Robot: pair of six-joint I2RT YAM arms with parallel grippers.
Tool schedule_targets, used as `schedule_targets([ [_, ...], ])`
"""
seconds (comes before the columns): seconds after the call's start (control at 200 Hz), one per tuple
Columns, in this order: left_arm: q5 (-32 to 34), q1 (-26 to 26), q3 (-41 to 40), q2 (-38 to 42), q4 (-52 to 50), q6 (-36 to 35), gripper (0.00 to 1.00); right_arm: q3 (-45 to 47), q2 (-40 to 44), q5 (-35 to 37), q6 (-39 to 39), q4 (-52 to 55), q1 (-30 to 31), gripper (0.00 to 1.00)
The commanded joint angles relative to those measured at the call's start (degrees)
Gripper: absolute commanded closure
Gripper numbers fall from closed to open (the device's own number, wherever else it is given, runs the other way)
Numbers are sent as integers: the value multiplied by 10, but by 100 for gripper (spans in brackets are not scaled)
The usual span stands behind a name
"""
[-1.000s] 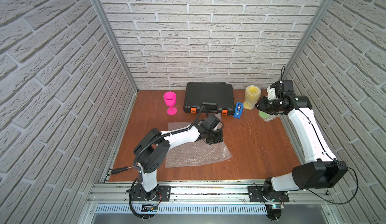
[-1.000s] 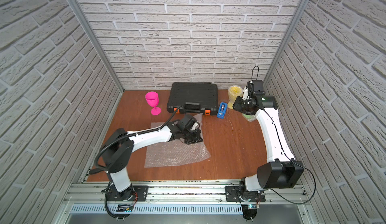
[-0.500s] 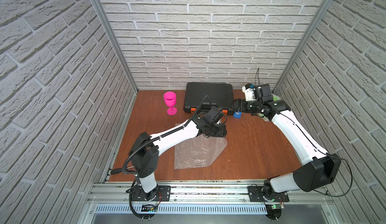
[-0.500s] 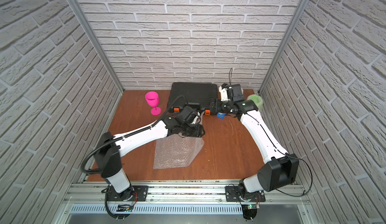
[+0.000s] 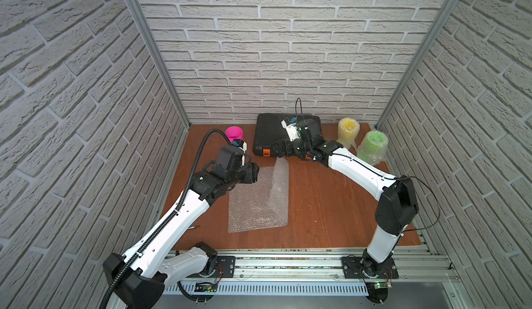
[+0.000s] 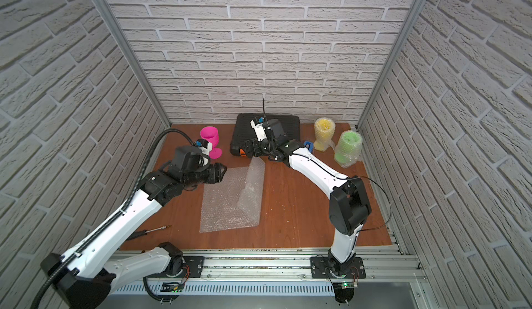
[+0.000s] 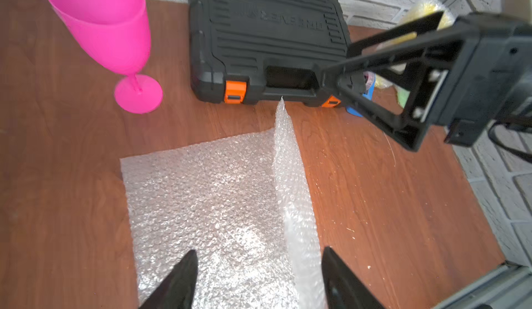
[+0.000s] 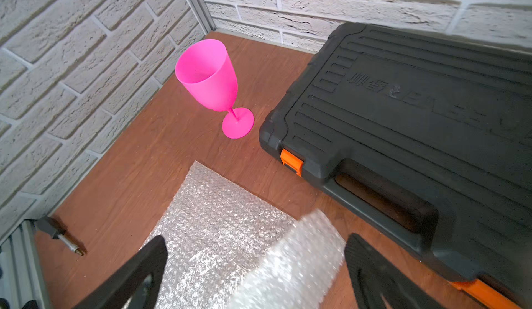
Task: Wrap wine glasses in bubble wrap
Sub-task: Move the bubble wrap to the center of the board.
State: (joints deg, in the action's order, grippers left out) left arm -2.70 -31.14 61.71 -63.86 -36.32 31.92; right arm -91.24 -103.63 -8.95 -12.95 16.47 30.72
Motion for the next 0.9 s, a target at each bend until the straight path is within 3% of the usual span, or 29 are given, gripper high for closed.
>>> schedule_targets([
  [0.0,-113,2,-34,-34,60,5,33,-37,16,57,10,9,-10,7],
  [0.1,-113,5,-48,-48,68,14,34,-31,23,50,32,12,-9,8],
  [0.24,-63,19,-48,-46,33,21,33,-20,13,-1,60,-14,-8,11],
  [0.415,-30,98,-59,-11,-12,14,32,-4,-30,-58,79,-112,3,11],
  [0.49,-12,141,-60,18,-36,-3,28,23,-52,-102,116,-203,16,0],
  [0.565,-8,188,-60,53,-52,-16,21,53,-72,-82,138,-311,36,0],
  [0.68,-12,247,-57,97,-67,-35,13,5,-146,-75,114,-371,47,0],
  [0.9,2,283,-71,128,-48,-61,11,-109,-294,-35,77,-486,71,0],
])
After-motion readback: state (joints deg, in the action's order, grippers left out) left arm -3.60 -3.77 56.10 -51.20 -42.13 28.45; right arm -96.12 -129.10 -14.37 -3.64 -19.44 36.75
